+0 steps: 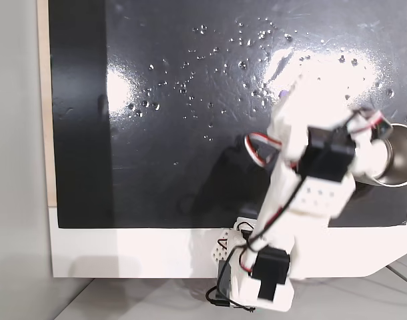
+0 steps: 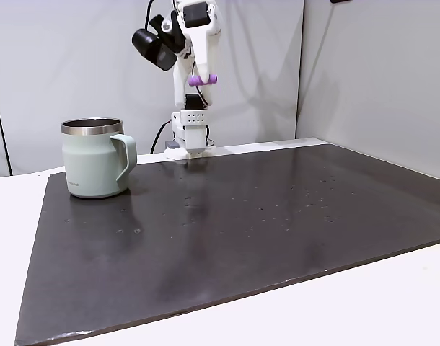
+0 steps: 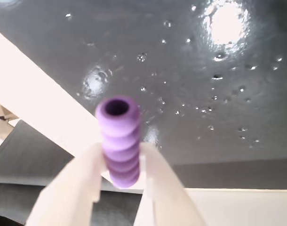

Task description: Grasp a pengrip and put it in the cup.

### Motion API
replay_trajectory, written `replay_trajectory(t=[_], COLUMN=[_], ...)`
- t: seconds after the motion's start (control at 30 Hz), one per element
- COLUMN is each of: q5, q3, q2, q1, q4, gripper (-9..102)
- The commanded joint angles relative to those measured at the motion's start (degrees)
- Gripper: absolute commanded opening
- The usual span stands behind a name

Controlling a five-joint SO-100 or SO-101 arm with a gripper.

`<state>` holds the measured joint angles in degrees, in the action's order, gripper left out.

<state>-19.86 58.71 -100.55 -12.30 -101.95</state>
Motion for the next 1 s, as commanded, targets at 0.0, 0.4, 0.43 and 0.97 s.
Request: replay_trajectory(t=[0.0, 0.4, 0.43, 0.97], q5=[4.22, 23.64, 24.79, 42.36], q3=[-0.18, 9.93, 10.72, 16.08], q2=[-8.17, -15.64, -15.38, -6.42], q1=[-2.20, -19.78, -21.01, -36.91], q4=[-0.70, 1.05, 1.49, 8.61], gripper=[0, 0, 0, 0])
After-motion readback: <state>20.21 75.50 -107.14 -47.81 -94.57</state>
